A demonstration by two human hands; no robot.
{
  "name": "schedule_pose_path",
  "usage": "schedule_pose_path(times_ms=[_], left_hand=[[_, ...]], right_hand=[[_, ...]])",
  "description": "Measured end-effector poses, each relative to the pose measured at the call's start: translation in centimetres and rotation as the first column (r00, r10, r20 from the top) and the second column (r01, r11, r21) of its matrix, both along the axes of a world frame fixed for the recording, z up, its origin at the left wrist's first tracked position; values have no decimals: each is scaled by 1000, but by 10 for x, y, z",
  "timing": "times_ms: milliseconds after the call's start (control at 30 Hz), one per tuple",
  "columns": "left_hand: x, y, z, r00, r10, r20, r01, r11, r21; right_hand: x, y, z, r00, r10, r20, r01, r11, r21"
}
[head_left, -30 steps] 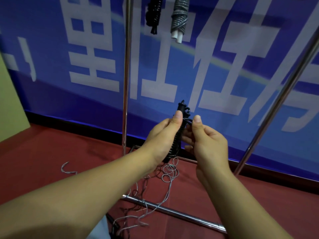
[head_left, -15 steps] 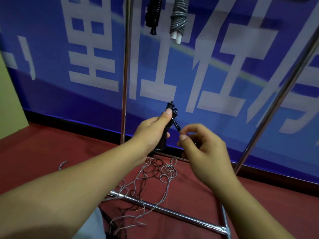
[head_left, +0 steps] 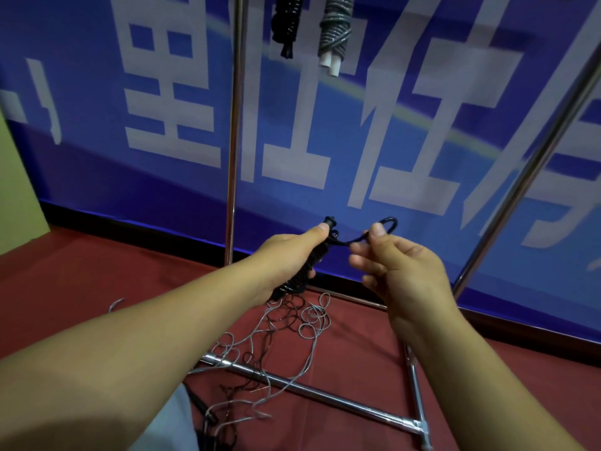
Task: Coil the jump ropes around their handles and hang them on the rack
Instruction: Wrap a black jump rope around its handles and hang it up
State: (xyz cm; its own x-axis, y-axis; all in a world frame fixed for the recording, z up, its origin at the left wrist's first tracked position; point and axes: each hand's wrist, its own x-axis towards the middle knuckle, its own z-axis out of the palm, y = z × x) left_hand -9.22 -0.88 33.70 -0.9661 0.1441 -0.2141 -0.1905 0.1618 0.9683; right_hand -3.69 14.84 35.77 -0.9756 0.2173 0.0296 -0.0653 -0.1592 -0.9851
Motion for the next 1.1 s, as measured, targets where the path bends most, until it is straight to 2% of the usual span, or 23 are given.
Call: schedule_pose_path(times_ms=[167,400,500,633,733,833,900,1100], left_hand=[[4,4,2,999,-39,-6,39,999,8],[6,5,6,993,-76,-85,86,990,115],[10,8,9,984,-142,-105,162,964,213],[20,13,9,959,-247,-137,275,927,256],[24,15,11,956,-269,-119,293,905,307],[26,15,11,941,-302,-155,334,904,266],[27,17,11,942,-293,-163,325,916,234],[31,20,10,963,-249,-103,269,921,281]], right_hand=[[-9,9,-3,977,-199,76,197,980,35],[-18,12,-10,946,-211,247,208,977,39],[-21,11,-12,950,-206,235,200,979,48],[-25,10,-14,953,-260,153,249,965,88],[-27,9,-15,957,-272,100,260,959,117],[-27,10,-17,958,-276,72,265,954,137],[-27,12,-18,956,-288,60,277,949,154],[-28,17,-21,950,-309,50,296,939,177]])
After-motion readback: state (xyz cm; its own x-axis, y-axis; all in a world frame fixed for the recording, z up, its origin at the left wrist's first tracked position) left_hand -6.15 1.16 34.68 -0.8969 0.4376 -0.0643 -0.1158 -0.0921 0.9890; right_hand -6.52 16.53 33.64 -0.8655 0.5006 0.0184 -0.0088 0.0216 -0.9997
